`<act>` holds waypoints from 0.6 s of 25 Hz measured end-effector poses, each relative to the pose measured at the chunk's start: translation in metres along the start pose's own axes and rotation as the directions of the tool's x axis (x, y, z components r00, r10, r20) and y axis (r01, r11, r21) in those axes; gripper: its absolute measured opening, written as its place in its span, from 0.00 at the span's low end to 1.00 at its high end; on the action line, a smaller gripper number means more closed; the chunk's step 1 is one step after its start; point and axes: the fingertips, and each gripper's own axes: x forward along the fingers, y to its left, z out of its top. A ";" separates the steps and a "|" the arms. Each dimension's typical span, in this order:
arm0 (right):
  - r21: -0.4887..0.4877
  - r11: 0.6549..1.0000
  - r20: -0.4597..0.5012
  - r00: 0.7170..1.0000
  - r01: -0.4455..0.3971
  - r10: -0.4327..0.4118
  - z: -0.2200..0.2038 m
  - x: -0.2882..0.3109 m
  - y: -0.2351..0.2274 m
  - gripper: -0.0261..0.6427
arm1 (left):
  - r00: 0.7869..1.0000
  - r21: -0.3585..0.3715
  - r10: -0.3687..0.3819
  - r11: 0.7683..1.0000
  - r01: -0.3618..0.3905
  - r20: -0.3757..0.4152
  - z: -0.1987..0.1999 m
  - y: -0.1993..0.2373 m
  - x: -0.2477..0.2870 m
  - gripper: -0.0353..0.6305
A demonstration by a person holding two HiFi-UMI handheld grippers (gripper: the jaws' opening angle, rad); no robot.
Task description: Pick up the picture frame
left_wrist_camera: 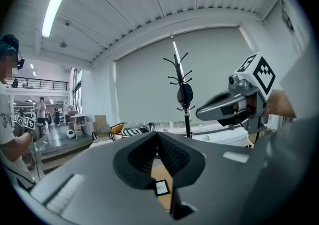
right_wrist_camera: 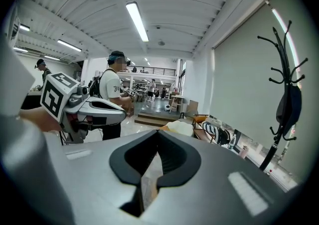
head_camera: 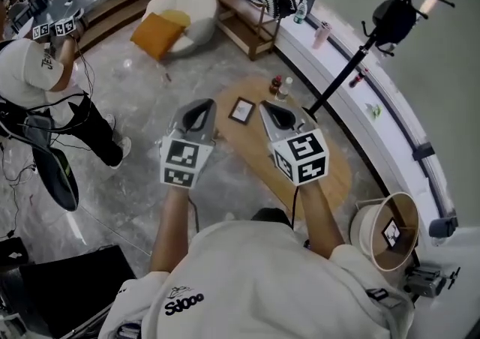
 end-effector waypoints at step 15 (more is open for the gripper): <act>0.052 0.999 -0.045 0.999 0.006 -0.004 -0.026 0.058 -0.042 0.04 | 0.996 -0.015 -0.028 1.000 0.027 -0.079 -0.035 0.024 0.053 0.07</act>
